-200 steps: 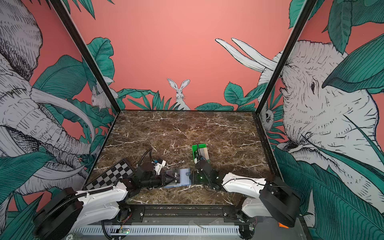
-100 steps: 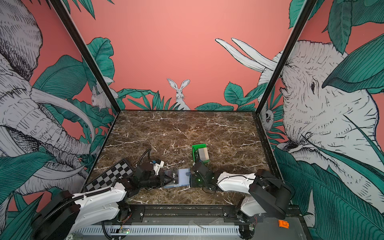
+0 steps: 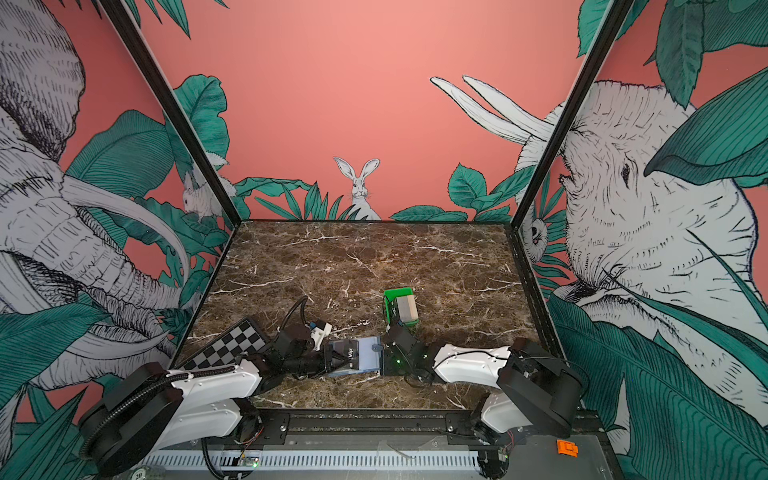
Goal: Put the credit cards into the card holder
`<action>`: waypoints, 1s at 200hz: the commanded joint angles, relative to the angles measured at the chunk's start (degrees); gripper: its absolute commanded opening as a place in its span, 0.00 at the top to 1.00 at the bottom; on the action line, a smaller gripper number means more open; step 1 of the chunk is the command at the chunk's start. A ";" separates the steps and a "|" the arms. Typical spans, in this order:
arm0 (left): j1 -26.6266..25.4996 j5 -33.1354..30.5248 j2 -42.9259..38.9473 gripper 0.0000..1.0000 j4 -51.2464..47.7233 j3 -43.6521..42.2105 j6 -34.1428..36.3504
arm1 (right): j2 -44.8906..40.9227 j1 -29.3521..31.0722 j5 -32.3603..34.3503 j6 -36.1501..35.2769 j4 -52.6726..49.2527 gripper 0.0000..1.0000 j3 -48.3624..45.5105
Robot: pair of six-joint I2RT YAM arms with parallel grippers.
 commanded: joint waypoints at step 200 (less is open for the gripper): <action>1.28 1.32 2.28 1.00 3.18 -0.05 -3.07 | 1.54 0.80 1.70 -0.15 -1.63 0.91 1.09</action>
